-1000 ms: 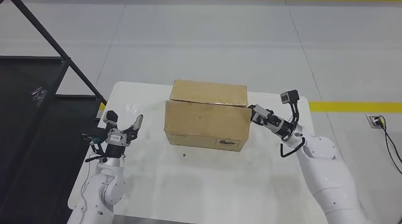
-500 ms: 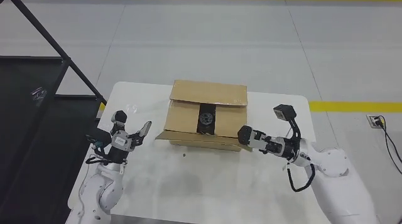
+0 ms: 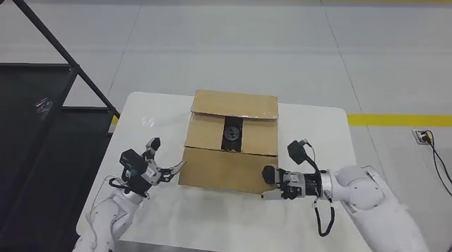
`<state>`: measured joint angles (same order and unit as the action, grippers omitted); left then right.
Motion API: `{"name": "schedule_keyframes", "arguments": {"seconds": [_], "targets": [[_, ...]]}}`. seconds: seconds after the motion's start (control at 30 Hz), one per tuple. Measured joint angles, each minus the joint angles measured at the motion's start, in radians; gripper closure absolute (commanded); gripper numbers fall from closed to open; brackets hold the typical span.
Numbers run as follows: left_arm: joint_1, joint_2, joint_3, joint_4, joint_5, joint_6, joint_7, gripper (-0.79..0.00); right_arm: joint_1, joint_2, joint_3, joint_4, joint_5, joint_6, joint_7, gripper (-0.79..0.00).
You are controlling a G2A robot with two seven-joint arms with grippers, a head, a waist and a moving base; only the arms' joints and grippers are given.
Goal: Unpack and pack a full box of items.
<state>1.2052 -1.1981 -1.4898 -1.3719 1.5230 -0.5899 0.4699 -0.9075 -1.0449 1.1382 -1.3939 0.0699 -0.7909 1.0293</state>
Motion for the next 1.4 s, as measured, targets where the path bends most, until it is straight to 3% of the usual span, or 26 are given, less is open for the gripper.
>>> {"name": "schedule_keyframes", "arguments": {"seconds": [0.17, 0.47, 0.53, 0.8, 1.0, 1.4], "targets": [[-0.004, 0.007, 0.005, 0.023, 0.063, 0.019, 0.001, -0.785, 0.057, -0.001, -0.002, 0.062, 0.199, 0.056, -0.004, -0.785], [-0.028, 0.009, 0.03, 0.063, 0.078, 0.058, 0.003, -0.785, 0.211, -0.04, -0.036, 0.233, 0.588, 0.37, -0.051, -0.785], [-0.029, 0.009, 0.03, 0.066, 0.075, 0.061, 0.003, -0.785, 0.23, -0.043, -0.041, 0.265, 0.593, 0.415, -0.06, -0.785], [-0.028, 0.009, 0.03, 0.065, 0.075, 0.061, 0.003, -0.785, 0.225, -0.043, -0.041, 0.257, 0.591, 0.401, -0.06, -0.785], [-0.014, 0.009, 0.037, 0.038, 0.068, 0.074, -0.005, -0.785, 0.222, -0.06, -0.087, 0.242, 0.573, 0.546, -0.167, -0.785], [0.001, 0.015, 0.046, 0.016, 0.079, 0.108, 0.007, -0.785, 0.311, -0.118, -0.15, 0.422, 0.667, 0.652, -0.276, -0.785]]}}
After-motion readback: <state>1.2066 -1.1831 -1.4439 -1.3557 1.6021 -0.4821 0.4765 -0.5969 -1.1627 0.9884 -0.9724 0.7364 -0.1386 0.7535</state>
